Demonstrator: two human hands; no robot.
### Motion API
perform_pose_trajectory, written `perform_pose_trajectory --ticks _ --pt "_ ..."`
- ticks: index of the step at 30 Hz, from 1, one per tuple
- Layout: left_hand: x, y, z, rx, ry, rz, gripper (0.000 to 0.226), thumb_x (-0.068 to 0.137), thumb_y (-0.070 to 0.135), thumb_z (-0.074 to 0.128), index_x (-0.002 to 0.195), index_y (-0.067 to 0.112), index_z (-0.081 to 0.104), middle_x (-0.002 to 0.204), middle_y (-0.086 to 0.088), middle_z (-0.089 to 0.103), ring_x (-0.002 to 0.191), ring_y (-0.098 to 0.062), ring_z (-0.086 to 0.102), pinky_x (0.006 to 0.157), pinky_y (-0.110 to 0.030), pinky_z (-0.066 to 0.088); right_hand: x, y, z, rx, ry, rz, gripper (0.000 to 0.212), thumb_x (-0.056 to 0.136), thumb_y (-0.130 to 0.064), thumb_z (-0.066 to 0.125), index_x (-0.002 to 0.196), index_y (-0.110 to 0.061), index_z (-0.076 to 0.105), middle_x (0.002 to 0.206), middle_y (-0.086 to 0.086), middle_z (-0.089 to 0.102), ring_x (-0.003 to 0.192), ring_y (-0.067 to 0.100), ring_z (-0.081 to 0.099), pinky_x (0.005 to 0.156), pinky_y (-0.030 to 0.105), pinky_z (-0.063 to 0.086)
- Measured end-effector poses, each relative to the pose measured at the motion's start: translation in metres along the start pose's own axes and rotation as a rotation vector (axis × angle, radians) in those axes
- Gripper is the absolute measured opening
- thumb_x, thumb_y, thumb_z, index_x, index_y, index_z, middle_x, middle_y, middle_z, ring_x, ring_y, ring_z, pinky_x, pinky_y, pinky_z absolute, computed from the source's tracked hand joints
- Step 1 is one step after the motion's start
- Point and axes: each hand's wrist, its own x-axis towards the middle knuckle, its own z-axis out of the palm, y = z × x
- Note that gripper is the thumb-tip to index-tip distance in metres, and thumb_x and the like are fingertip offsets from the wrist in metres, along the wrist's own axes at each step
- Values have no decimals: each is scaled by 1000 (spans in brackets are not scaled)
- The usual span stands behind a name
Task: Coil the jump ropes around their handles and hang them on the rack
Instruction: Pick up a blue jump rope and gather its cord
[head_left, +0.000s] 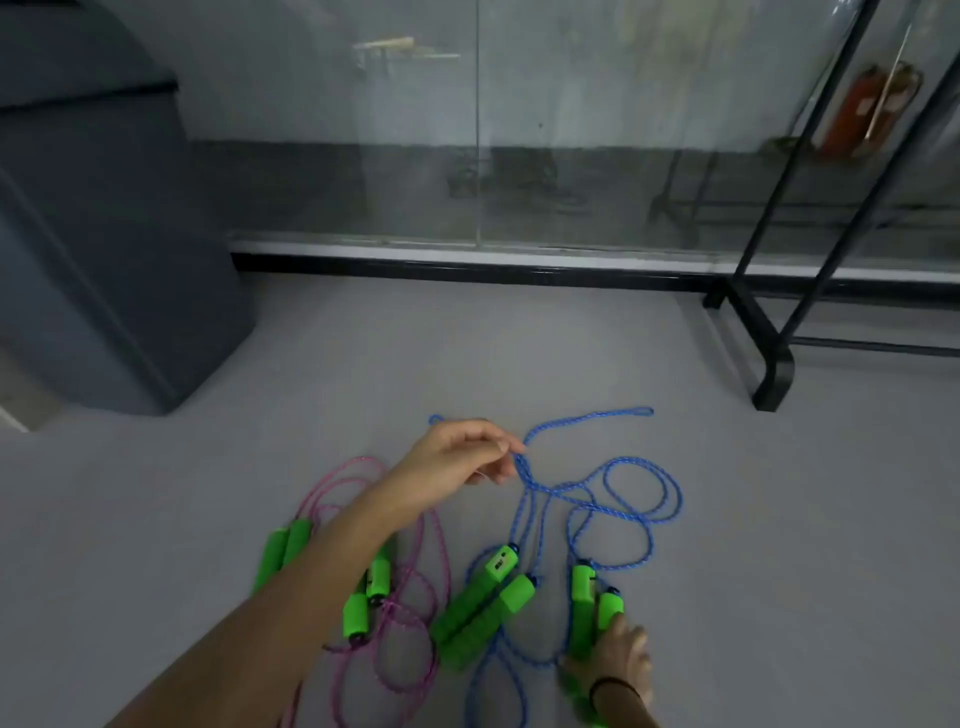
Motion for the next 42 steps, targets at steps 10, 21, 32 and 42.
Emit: perform_pose_trajectory --ticks 10,21,32,42 --pt "10 1 -3 -25 -33 -7 22 93 14 49 87 23 67 64 12 67 64 -1 60 67 -19 41 3 -15 -12 247 11 -91 65 74 -20 50 134 -6 28 147 16 30 128 30 42 97 30 28" --pt "22 106 4 -100 70 -92 24 91 23 55 113 18 49 107 3 56 90 -3 55 64 -11 43 -88 -134 -203 958 -20 -368 56 49 -11 58 100 -5 35 80 4 43 64 12 42 55 21 38" --pt "-27 465 -86 -275 47 23 10 90 8 53 91 13 61 83 -4 66 76 -14 60 69 -19 49 -341 -299 -540 1037 -193 -746 48 66 -22 63 109 -5 48 93 8 60 77 2 61 69 22 53" --pt "-125 711 -165 -357 -135 116 46 72 34 71 113 17 61 113 -9 69 103 -22 65 92 -39 52 -518 -372 -732 1081 -119 -870 15 82 -15 65 89 -3 59 80 11 67 66 11 65 58 21 51"
